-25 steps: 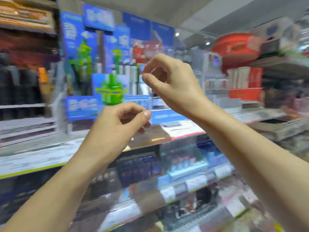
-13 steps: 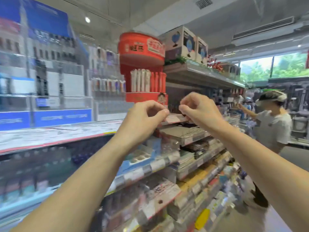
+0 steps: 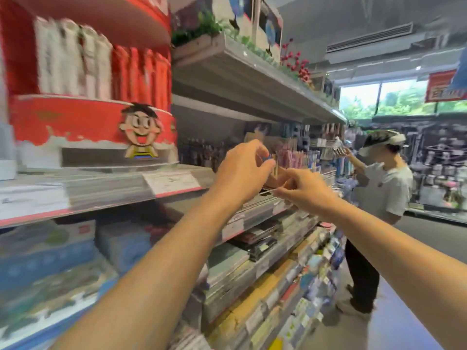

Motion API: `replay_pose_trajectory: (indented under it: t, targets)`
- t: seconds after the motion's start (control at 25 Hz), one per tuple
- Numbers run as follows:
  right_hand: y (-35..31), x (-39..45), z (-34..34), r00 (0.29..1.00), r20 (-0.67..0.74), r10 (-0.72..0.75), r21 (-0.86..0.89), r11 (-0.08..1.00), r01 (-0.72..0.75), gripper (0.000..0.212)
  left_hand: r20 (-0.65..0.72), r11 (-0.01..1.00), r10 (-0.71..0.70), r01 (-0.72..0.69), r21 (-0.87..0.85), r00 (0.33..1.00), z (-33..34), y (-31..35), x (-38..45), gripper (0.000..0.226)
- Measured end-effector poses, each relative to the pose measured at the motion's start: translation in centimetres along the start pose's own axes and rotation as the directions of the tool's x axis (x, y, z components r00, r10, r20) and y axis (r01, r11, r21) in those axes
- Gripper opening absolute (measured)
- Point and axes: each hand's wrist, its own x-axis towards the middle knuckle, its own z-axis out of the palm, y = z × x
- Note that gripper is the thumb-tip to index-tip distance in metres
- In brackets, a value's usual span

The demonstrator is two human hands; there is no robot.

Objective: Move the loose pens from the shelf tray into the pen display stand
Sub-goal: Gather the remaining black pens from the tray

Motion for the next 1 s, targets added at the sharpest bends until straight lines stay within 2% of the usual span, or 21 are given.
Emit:
replay_pose_trajectory:
  t: [0.16, 0.32, 0.44, 0.52, 0.64, 0.76, 0.84, 1.0]
  targets:
    - [5.3, 7.9, 0.2, 0.998, 0.046, -0.044, -0.095, 0.994, 0.048, 0.011, -0.005, 0.995, -0.062, 0.062, 0.084, 0.998, 5.6, -2.6, 7.2, 0.024]
    - [9.1, 15.8, 1.6, 0.990, 0.069, -0.120, -0.097, 0.987, 0.126, 0.013, 0.004, 0.973, -0.173, 0.170, 0.153, 0.985, 9.2, -5.9, 11.8, 0.025]
    - [11.2, 21.6, 4.3, 0.957, 0.194, -0.215, -0.065, 0.971, 0.231, 0.013, 0.009, 0.930, -0.291, 0.281, 0.238, 0.957, 11.2, -8.8, 14.5, 0.025]
    - [12.2, 25.1, 6.9, 0.913, 0.299, -0.277, 0.013, 0.958, 0.286, 0.008, -0.002, 0.877, -0.409, 0.393, 0.276, 0.913, 12.2, -11.0, 16.1, 0.025]
    - [13.0, 30.1, 10.4, 0.837, 0.447, -0.316, 0.073, 0.945, 0.318, 0.008, -0.019, 0.722, -0.648, 0.621, 0.305, 0.762, 14.0, -14.0, 18.3, 0.020]
    - [12.7, 33.6, 13.4, 0.771, 0.552, -0.318, 0.067, 0.938, 0.339, 0.018, -0.008, 0.496, -0.844, 0.785, 0.371, 0.537, 16.1, -16.8, 19.5, 0.034]
    - [12.4, 35.6, 14.8, 0.721, 0.623, -0.305, 0.022, 0.927, 0.373, 0.025, -0.010, 0.387, -0.906, 0.837, 0.388, 0.424, 17.4, -18.3, 20.3, 0.043]
    - [11.6, 37.7, 17.4, 0.683, 0.678, -0.272, -0.048, 0.910, 0.411, 0.026, -0.020, 0.230, -0.960, 0.828, 0.512, 0.279, 19.3, -20.7, 22.0, 0.061]
